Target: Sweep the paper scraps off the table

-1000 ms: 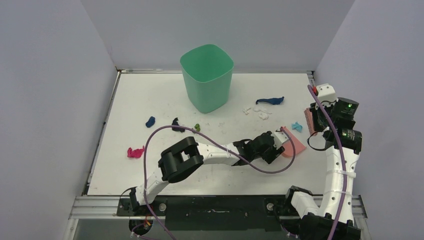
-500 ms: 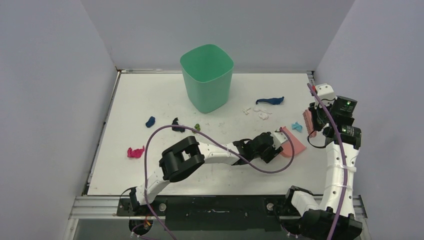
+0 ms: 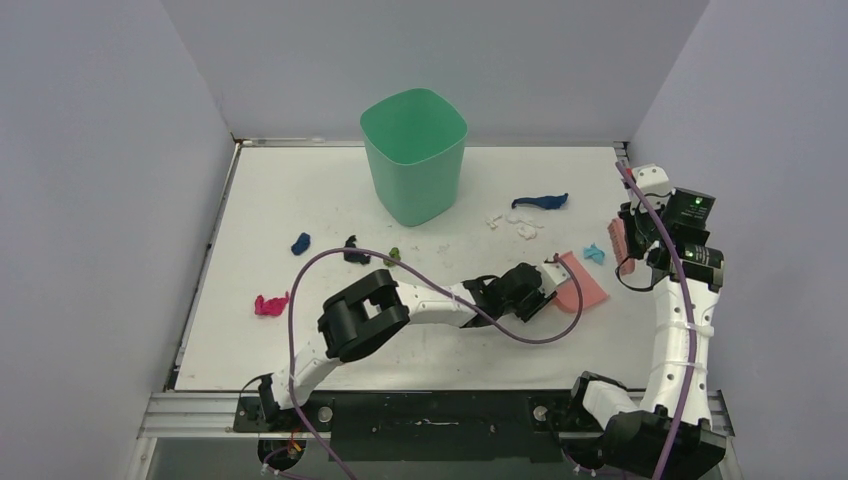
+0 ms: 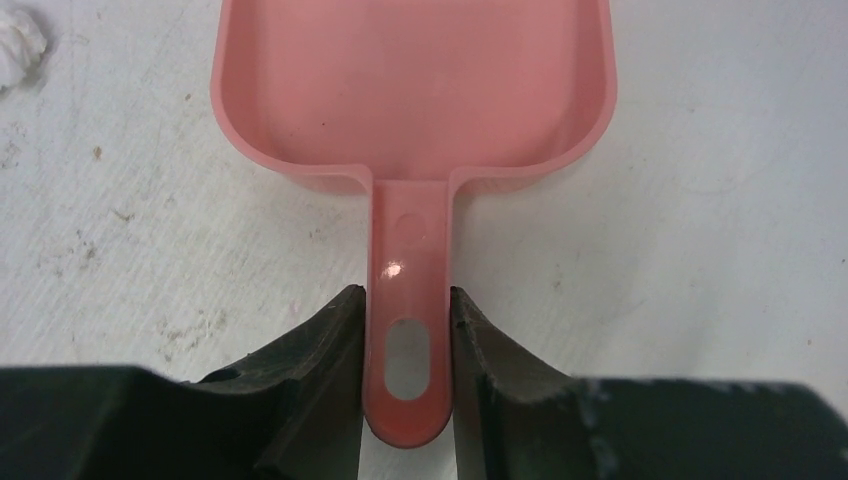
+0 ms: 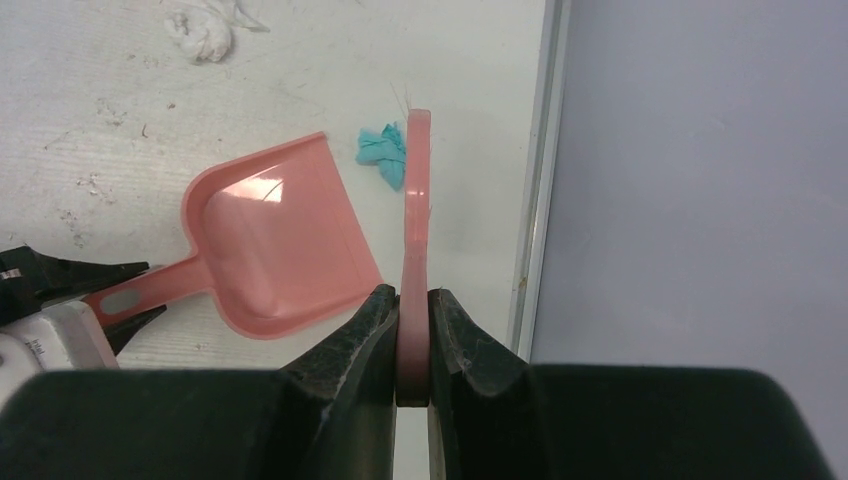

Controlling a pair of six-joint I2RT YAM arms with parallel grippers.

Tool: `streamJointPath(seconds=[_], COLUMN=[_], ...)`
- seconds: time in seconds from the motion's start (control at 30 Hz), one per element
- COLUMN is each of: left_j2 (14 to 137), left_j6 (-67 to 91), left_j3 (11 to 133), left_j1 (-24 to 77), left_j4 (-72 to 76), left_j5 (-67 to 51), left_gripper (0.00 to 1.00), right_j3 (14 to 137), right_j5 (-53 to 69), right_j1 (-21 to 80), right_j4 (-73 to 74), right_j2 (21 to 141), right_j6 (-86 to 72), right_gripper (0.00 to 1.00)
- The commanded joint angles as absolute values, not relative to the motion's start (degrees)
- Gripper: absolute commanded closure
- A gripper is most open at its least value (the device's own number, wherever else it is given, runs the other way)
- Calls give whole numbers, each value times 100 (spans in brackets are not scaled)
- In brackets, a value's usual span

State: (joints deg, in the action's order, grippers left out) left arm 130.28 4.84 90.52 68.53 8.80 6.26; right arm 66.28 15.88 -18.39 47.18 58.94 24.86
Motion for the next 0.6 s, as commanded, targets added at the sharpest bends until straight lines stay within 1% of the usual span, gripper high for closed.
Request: streamJointPath(seconds=[0.0, 0.07, 0.17, 0.27, 0.43, 0.57], left_j2=[12173, 11832, 11339, 10703, 9844, 9507], left_j6=[408, 417, 554, 710, 852, 853], left_j3=[8793, 8766, 8683, 8325, 7542, 7190], left_j1=[6853, 6851, 6881, 6924, 6943, 6991], left_j4=[674, 221, -632, -1251, -1813, -2122], left_j5=[881, 1073, 1300, 1379, 1284, 1223], left_gripper=[97, 100, 100, 100, 100, 100], right_j3=[6978, 7024, 7014, 7016, 6981, 7015], right_j5=[1382, 1304, 1114, 846, 495, 290], right_j1=[-1872, -1880, -1881, -1881, -1876, -1859], right_j4=[4484, 4457, 4331, 4149, 3769, 3379], right_j2=[6024, 6116, 6253, 6507, 7085, 7649], right_j6=[2621, 2732, 2966, 3199, 3424, 3484], right_gripper=[95, 95, 95, 95, 95, 95])
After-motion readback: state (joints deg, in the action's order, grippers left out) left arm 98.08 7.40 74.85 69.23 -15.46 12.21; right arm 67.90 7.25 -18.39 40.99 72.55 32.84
